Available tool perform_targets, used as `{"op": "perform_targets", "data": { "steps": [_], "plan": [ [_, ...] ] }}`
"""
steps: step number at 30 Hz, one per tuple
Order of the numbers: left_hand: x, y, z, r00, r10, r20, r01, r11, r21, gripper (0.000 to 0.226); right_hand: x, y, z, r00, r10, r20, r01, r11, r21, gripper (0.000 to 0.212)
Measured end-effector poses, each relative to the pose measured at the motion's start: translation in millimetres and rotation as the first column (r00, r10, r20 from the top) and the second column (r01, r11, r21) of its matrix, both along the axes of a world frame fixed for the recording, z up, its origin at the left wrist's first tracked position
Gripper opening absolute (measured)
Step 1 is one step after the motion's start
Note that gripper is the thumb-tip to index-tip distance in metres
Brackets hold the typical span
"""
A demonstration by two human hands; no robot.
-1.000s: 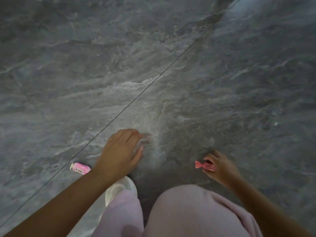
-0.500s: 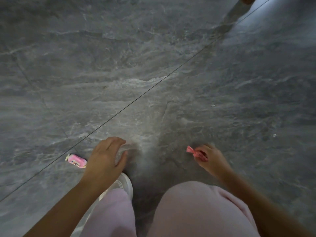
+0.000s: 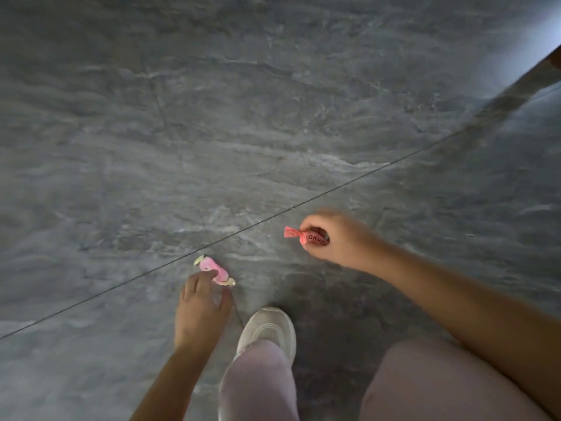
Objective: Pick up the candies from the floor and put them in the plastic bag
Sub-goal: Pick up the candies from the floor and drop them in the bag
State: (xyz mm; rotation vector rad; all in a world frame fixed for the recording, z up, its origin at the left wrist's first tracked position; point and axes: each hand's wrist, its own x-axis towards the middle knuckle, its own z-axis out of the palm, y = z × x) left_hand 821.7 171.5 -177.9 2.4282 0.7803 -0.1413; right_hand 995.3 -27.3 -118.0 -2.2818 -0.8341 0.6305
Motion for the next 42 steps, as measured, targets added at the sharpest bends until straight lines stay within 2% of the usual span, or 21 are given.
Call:
{"op": "perform_targets", "data": {
  "steps": [3, 7, 11, 14, 16, 25, 30, 32, 38, 42],
  "plan": [
    [-5.1, 12.9, -17.3, 0.992, 0.116, -0.047, -0.119, 0.991, -0.066, 0.039, 3.1, 18.3, 3.2, 0.999, 0.038, 0.004, -0.038, 0.999, -0.006, 0.015],
    [-0.1, 21.5, -28.9, 0.968, 0.234, -0.090, -0.246, 0.957, -0.153, 0.023, -1.6, 18.9, -4.7, 0.995, -0.024, -0.095, 0.021, 0.999, -0.028, 0.007],
    [9.0, 22.0, -37.4, 0.950, 0.291, -0.113, -0.305, 0.942, -0.141, 0.043, 1.5, 16.8, -16.7, 0.971, -0.064, -0.229, 0.059, 0.998, -0.028, 0.007],
    [20.0, 18.9, -40.4, 0.951, 0.285, -0.119, -0.298, 0.948, -0.115, 0.059, 2.3, 13.2, -17.8, 0.963, -0.076, -0.260, 0.073, 0.997, -0.019, 0.008],
    [25.6, 18.0, -43.2, 0.955, 0.273, -0.113, -0.285, 0.952, -0.109, 0.062, 1.6, 10.5, -17.9, 0.960, -0.098, -0.262, 0.098, 0.995, -0.012, 0.008],
    [33.9, -7.5, -40.6, 0.966, 0.212, -0.145, -0.229, 0.967, -0.110, 0.046, -3.1, -8.7, -10.8, 0.953, -0.122, -0.279, 0.131, 0.991, 0.016, 0.006],
    [14.6, -19.3, -16.4, 0.902, 0.427, -0.060, -0.428, 0.873, -0.236, 0.039, -9.3, -7.1, -1.7, 0.936, -0.170, -0.307, 0.217, 0.968, 0.128, 0.006],
    [7.9, -27.1, 5.1, 0.888, 0.460, 0.006, -0.443, 0.858, -0.261, 0.034, -13.0, -4.4, 1.5, 0.936, -0.188, -0.299, 0.245, 0.955, 0.165, 0.007],
    [34.3, -33.4, 61.0, 0.933, 0.350, 0.086, -0.308, 0.898, -0.313, 0.031, -15.5, -18.5, 18.7, 0.851, -0.373, -0.369, 0.468, 0.858, 0.213, 0.003],
    [52.7, -41.7, 107.8, 0.979, 0.206, -0.008, -0.196, 0.918, -0.346, 0.036, -39.0, -50.0, 40.4, 0.699, -0.602, -0.387, 0.682, 0.723, 0.106, 0.002]
  ]
}}
